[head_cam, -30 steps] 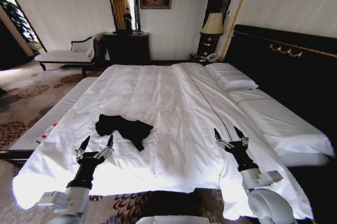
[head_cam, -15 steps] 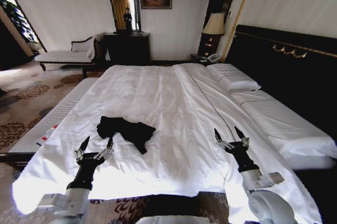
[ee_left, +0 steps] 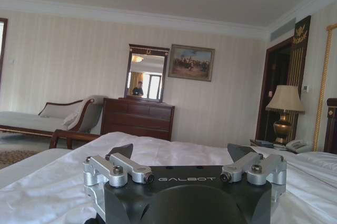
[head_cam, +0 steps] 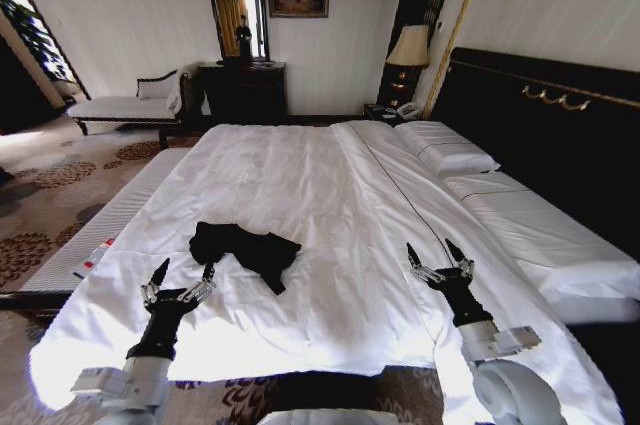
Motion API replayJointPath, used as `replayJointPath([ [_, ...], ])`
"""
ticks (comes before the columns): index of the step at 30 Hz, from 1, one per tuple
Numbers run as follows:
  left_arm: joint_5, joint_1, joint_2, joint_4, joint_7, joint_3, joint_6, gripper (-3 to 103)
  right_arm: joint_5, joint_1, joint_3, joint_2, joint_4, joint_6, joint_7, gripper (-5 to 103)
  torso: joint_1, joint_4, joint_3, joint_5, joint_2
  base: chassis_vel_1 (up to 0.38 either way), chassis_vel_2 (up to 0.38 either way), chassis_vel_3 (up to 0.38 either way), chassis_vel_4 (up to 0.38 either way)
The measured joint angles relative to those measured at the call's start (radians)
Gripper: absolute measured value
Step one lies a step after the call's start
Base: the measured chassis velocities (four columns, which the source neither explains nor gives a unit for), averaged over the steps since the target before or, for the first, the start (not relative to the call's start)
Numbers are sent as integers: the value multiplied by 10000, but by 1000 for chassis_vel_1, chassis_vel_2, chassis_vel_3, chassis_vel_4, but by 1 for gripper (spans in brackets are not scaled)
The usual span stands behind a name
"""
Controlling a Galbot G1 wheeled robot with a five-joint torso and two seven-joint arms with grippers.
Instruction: Fold the clothes on the bed.
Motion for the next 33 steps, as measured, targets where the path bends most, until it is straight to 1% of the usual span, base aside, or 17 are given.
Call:
replayJointPath([
  [23,-27,-109,7,0,-13,-3,-1,100,-13,116,-98,30,-213,24,50,100,0,0,0,-1,0,111,134,-103,-130],
  [29,-25,-119,-3,0,-26,-15,-1,100,52,155,-152,34,-254,113,56,100,0,-2,0,-6,0,78,120,-67,-122],
  [33,-13,-140,-36,0,-65,-11,-1,100,286,219,-262,21,-303,376,-21,100,0,1,0,-2,0,20,34,-16,-39],
])
